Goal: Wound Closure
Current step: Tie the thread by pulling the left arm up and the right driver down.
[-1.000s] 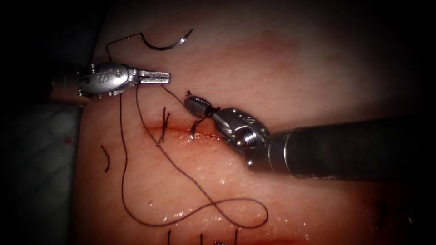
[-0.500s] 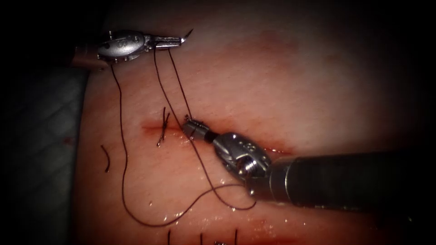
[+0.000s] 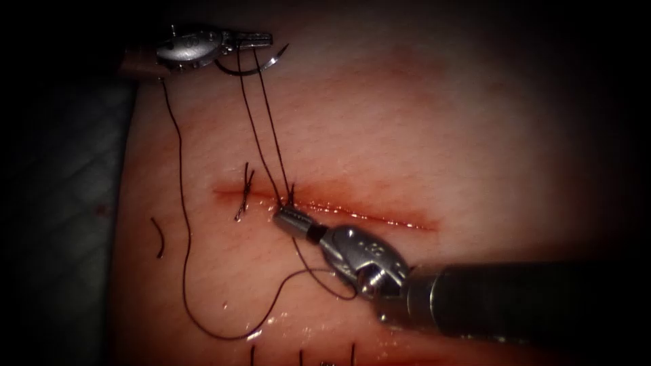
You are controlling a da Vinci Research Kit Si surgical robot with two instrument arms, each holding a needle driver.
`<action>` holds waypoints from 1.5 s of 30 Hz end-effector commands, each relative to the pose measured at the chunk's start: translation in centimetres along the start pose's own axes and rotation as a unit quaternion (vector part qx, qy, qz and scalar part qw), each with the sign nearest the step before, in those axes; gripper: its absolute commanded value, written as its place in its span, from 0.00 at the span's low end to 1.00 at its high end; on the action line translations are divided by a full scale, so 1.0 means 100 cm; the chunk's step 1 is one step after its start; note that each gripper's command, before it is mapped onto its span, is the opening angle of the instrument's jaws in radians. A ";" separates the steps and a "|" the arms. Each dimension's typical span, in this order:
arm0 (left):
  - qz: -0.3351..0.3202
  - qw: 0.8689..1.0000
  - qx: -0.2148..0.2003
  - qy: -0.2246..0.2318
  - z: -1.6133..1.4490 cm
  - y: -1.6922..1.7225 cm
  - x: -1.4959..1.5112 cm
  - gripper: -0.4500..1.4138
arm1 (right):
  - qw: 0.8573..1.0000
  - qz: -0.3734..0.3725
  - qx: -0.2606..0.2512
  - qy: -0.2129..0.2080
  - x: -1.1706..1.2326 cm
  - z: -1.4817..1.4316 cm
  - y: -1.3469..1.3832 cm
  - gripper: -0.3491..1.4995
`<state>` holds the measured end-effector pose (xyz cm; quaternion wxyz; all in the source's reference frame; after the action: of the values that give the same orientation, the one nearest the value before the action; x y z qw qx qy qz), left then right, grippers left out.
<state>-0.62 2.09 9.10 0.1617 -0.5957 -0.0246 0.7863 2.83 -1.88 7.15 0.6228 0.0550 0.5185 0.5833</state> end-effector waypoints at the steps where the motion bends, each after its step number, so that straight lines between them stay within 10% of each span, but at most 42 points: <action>1: 0.000 1.000 0.005 0.000 0.0009 -0.0005 -0.0003 0.00 | 1.000 -0.008 0.002 0.000 -0.0013 0.0003 -0.0007 0.00; 35: -0.005 0.996 0.091 -0.007 0.0031 -0.0068 -0.0020 0.00 | 0.998 -0.048 0.029 -0.033 -0.0061 -0.0028 -0.0052 0.00; 43: -0.029 0.997 -0.024 0.061 0.0003 0.0006 -0.0004 0.00 | 0.989 -0.116 0.076 0.046 -0.0037 -0.0040 -0.0040 0.01; 45: -0.034 0.994 -0.071 0.072 -0.0015 0.0036 0.0010 0.00 | 0.988 -0.121 0.080 0.062 -0.0027 -0.0043 -0.0036 0.59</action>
<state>-0.48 1.55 8.61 0.1345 -0.6707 -0.1091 0.7212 2.75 -2.38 6.80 0.6488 0.0068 0.6058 0.4605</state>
